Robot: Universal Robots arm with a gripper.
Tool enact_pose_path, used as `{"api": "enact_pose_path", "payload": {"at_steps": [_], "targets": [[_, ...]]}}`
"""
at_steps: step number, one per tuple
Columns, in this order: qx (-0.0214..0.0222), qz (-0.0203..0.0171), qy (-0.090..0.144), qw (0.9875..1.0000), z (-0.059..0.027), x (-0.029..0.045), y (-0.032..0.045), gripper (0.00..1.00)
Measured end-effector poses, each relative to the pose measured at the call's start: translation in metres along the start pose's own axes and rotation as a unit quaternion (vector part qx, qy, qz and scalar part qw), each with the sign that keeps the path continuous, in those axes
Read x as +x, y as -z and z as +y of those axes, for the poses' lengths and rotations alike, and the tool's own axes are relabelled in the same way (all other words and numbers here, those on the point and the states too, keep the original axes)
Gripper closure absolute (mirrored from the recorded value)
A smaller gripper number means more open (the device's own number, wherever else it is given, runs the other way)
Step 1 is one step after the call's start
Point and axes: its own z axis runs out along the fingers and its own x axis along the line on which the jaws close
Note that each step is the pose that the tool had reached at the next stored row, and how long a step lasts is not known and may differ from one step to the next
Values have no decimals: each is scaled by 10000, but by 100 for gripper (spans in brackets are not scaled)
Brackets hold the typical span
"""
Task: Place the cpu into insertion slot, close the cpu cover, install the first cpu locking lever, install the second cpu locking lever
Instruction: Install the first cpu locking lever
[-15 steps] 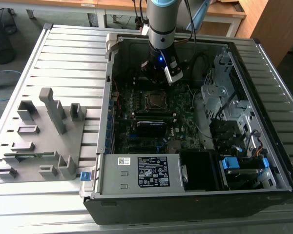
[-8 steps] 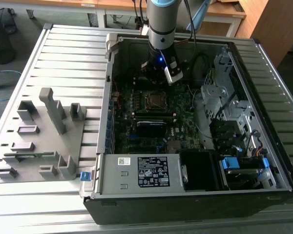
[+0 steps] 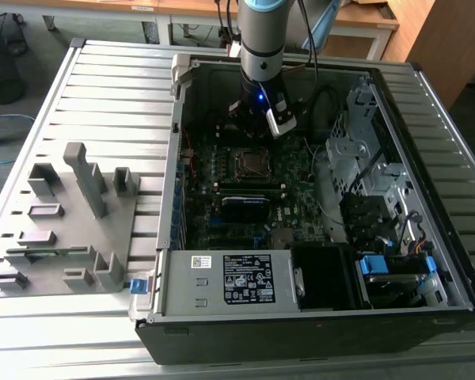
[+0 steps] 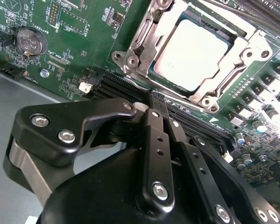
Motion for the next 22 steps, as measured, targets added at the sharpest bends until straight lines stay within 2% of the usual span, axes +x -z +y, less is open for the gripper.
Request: {"api": "enact_pose_path", "payload": {"at_steps": [22], "targets": [[18, -2, -2, 10000, -7, 4, -49, 89]]}}
